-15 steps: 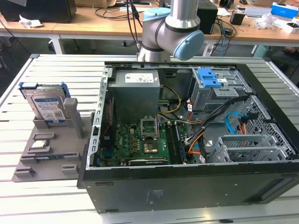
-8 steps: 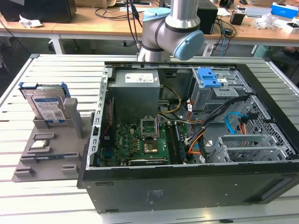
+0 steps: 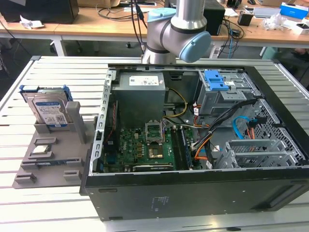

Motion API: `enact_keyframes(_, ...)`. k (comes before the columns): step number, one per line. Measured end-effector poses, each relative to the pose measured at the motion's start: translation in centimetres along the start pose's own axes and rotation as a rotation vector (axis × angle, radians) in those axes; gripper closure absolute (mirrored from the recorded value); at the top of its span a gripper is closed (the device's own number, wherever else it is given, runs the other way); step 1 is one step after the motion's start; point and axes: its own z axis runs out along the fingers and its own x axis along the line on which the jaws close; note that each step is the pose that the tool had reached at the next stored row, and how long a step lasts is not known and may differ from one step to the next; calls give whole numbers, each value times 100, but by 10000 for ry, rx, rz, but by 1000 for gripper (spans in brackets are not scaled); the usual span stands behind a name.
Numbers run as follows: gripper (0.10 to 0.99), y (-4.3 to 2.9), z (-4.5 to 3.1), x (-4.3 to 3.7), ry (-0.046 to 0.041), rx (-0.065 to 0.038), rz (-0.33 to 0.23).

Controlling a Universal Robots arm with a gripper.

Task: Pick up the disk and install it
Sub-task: 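Pick up the disk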

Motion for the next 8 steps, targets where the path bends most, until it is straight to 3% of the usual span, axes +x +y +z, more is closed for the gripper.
enact_keyframes(4,980,0,1,0,-45,23,982)
enact_keyframes(8,980,0,2,1,-69,35,1529)
